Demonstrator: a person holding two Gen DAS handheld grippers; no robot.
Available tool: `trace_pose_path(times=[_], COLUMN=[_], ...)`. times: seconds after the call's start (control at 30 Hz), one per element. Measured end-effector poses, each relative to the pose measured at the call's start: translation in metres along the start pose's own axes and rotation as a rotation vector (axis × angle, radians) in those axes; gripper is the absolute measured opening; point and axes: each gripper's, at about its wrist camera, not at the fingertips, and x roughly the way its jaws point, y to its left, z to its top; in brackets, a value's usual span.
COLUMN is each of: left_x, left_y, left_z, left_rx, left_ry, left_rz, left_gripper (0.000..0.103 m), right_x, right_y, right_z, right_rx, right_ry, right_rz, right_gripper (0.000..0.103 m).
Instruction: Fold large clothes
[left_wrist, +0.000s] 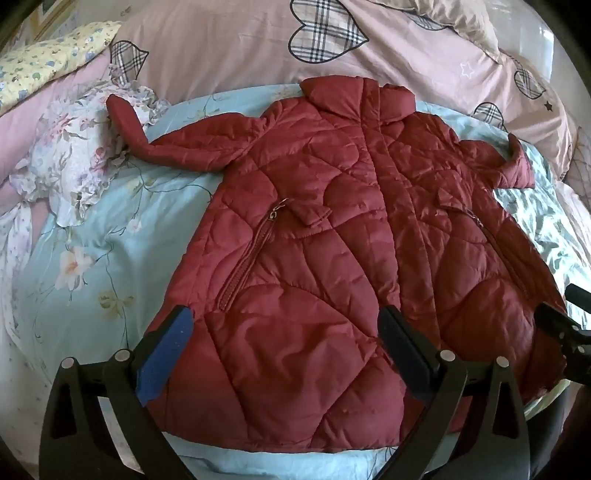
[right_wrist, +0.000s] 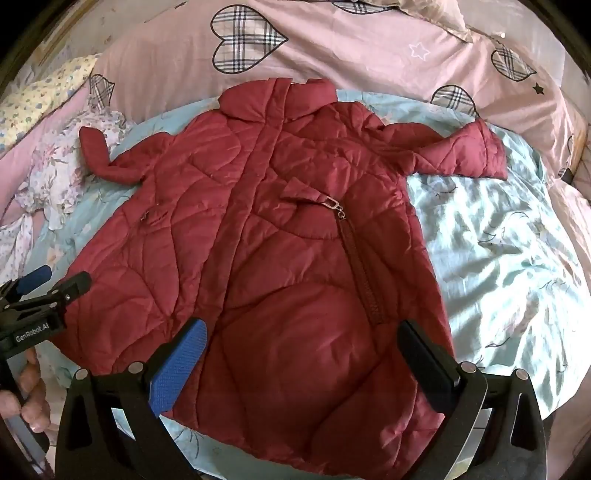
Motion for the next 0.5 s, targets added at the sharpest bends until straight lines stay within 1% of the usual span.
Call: trace_pose_path(times=[0.5], left_x=[-0.0002], left_y=[0.0004], left_z=[-0.0006], left_rx=[-0.002], left_ry=[0.0], left_rz=[0.001], left_gripper=[0.101], right_x=[0.0018], right_y=[0.001], right_z=[0.0016], right_rx=[0.001], right_ry=[0.002], right_rz=[0.004], right_gripper=[0.103])
